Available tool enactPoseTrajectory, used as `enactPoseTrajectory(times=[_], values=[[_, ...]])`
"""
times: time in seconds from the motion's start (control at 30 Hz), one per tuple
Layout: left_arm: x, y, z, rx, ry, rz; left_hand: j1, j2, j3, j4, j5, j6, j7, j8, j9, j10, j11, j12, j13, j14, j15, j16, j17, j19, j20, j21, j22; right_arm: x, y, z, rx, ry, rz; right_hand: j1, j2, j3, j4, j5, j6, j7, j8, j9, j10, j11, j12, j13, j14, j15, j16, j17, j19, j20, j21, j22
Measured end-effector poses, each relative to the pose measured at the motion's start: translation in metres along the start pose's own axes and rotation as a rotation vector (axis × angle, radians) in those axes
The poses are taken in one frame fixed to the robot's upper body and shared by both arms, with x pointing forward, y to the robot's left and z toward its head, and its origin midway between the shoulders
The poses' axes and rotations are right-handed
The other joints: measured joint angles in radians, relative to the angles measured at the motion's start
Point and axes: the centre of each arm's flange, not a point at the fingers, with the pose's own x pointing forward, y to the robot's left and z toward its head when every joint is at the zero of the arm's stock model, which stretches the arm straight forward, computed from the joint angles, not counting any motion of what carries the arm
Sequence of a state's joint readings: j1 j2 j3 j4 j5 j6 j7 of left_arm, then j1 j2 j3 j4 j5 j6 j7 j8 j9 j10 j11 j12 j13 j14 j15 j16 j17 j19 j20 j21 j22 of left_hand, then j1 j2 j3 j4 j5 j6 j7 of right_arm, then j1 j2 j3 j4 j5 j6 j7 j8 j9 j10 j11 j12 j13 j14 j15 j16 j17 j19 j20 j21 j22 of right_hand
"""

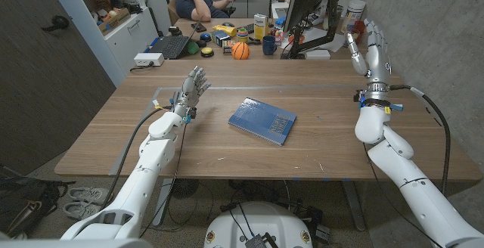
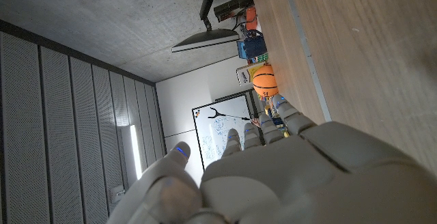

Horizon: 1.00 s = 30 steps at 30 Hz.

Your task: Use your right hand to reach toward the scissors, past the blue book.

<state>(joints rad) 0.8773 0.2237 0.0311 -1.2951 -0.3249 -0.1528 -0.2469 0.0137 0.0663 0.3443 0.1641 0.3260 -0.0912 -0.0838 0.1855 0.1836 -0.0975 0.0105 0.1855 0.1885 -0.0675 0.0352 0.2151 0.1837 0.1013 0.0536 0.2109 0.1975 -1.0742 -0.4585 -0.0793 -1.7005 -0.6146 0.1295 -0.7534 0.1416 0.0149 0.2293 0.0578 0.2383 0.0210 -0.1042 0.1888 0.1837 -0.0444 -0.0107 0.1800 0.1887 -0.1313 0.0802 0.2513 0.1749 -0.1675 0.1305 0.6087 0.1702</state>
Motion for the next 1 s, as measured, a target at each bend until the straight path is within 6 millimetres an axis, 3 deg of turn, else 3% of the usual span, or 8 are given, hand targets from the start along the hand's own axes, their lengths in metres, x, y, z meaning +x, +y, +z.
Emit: enactPoseTrajectory(times=[0.17, 0.4, 0.53, 1.0], values=[[0.001, -0.001, 0.000, 0.000, 0.002, -0.003, 0.000, 0.000, 0.000, 0.000, 0.008, 0.000, 0.000, 0.000, 0.000, 0.000, 0.000, 0.000, 0.000, 0.000, 0.000, 0.000, 0.000, 0.000, 0.000, 0.000, 0.000, -0.005, -0.004, -0.001, -0.081, 0.007, -0.033, 0.004, 0.004, -0.001, -0.007, 0.000, -0.007, -0.018, -0.001, 0.000, -0.023, -0.009, 0.000, 0.000, -0.019, -0.001, -0.009, 0.000, -0.005, 0.017, -0.028, 0.004], [0.002, -0.001, -0.002, -0.002, 0.005, -0.006, 0.000, 0.000, -0.003, 0.003, 0.008, 0.000, 0.000, 0.000, 0.000, 0.000, 0.000, 0.000, 0.000, 0.000, 0.000, 0.000, 0.000, 0.000, 0.000, 0.000, 0.000, -0.013, -0.009, -0.002, -0.183, 0.027, -0.061, 0.025, 0.004, -0.008, -0.022, 0.000, 0.002, -0.102, -0.002, 0.000, -0.102, -0.037, -0.007, 0.000, -0.035, 0.004, -0.027, 0.005, -0.007, 0.068, -0.070, 0.005], [0.004, 0.000, -0.003, -0.004, 0.008, -0.007, 0.000, 0.000, -0.003, 0.003, 0.008, 0.000, 0.000, 0.000, 0.000, 0.000, 0.000, 0.000, 0.000, 0.000, 0.000, 0.000, 0.000, 0.000, 0.000, 0.000, 0.000, -0.016, -0.012, -0.004, -0.245, 0.050, -0.070, 0.040, 0.002, -0.006, -0.033, 0.000, 0.002, -0.105, -0.002, 0.000, -0.126, -0.052, -0.010, 0.000, -0.042, 0.012, -0.027, 0.005, -0.007, 0.075, -0.082, 0.005], [0.008, 0.001, -0.007, -0.011, 0.020, -0.010, 0.000, 0.000, -0.011, 0.003, 0.008, 0.000, 0.000, 0.000, 0.000, 0.000, 0.000, 0.000, 0.000, 0.000, 0.000, 0.000, 0.000, 0.000, 0.000, 0.000, 0.000, -0.028, -0.023, -0.009, -0.431, 0.166, -0.014, 0.078, -0.015, -0.006, -0.063, 0.000, -0.007, -0.114, -0.001, 0.000, -0.129, -0.044, -0.002, 0.000, -0.042, 0.032, -0.027, 0.005, -0.007, 0.075, -0.096, 0.004]])
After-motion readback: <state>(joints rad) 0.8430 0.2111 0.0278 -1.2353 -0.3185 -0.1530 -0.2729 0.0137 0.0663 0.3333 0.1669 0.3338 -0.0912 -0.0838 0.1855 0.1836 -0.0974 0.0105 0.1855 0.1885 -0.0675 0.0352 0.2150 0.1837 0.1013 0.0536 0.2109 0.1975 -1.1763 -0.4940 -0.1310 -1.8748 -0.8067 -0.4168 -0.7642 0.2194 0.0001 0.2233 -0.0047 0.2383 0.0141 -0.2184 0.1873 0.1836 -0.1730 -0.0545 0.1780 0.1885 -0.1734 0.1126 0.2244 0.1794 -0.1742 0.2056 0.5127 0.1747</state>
